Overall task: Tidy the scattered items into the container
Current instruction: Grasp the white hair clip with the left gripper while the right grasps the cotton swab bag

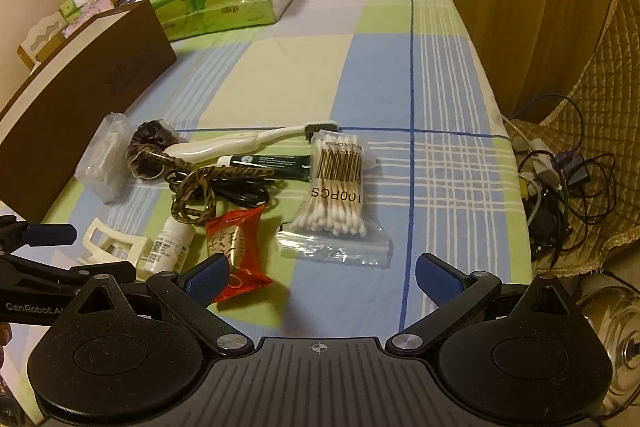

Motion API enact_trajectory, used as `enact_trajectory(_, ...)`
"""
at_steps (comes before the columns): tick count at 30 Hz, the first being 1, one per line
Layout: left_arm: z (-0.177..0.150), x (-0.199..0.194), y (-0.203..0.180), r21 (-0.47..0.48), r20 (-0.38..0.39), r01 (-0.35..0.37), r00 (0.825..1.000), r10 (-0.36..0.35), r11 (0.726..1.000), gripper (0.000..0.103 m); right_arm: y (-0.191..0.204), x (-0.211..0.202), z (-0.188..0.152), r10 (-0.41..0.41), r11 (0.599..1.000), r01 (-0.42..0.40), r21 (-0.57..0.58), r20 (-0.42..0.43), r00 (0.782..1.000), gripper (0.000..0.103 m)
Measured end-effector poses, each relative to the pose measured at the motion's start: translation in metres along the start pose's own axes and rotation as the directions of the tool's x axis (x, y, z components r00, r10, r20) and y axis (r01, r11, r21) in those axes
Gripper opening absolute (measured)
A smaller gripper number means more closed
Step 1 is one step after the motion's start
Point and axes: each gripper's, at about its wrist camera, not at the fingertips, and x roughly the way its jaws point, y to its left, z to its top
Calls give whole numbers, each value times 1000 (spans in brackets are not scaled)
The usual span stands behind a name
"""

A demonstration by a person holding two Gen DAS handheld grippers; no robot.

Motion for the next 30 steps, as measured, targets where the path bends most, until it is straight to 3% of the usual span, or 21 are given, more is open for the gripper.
enact_trajectory(5,2,10,1,4,-14,7,1000,-7,1000,86,-2,3,3,-7,1000,7,9,-4,1000,103)
enact_trajectory(16,-1,13,24,-29,6,-38,999,38,999,85,0,11,8,-16,1000,16,-9,4,1000,103)
enact_trajectory(19,-1,12,34,-53,4,-60,998,61,997,85,0,18,12,-19,1000,19,-20,2,1000,85)
enact_trajectory(27,1,14,51,-88,-1,-87,996,87,992,85,-5,39,28,-52,998,53,-21,19,998,85)
enact_trajectory(29,1,14,50,-86,-2,-89,996,89,992,85,-6,44,31,-50,998,51,-21,22,998,68)
enact_trajectory(30,1,15,50,-85,-3,-92,996,93,992,85,-7,48,33,-49,999,49,-19,19,999,66)
